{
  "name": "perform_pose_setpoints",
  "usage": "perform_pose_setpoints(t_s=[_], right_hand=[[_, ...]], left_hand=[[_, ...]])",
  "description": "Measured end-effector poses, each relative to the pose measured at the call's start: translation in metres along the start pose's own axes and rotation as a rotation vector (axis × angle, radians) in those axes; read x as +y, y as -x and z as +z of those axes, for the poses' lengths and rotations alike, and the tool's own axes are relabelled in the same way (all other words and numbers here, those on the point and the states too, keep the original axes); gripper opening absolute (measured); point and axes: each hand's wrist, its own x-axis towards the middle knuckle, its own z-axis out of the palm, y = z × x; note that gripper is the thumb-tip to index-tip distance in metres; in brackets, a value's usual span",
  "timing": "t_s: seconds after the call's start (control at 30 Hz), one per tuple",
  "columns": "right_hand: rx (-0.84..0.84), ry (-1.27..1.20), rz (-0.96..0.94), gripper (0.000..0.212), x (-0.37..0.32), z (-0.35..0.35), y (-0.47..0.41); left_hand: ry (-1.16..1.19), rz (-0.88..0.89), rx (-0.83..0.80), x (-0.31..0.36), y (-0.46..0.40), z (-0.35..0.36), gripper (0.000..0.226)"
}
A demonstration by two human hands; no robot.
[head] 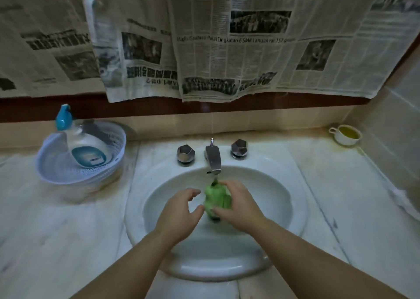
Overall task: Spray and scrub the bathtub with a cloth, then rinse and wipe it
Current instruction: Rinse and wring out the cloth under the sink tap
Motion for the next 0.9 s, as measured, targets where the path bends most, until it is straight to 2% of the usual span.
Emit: perform_pose_setpoints(t_s=[0.13,0.27,0.43,0.57,0.9], right_hand=[[0.129,0.038,0.026,0.047,0.023,-0.024,-0.045],[0.218,0.098,0.077,0.041,0.03,-0.057,-0.102],[0.115,0.307,0.206,0.046,0.031,-0.079,-0.154],[-0.01,0.273,0.26,0.042,0.036,-0.082,-0.178],[-0.097,0.265,0.234,0.032,0.041,-0.087,-0.189]], left_hand=[[0.005,-0.048,0.083,0.018,-0.035,0.007,0.052],[0.016,-0.02,0.14,0.033,-0.063,0.012,0.057],[-0.043,0.029,0.148,0.036,-0.087,0.02,0.05],[-0.035,0.053,0.135,0.031,-0.094,0.02,0.05],[-0.052,0.108,0.08,0.018,-0.102,0.014,0.055]])
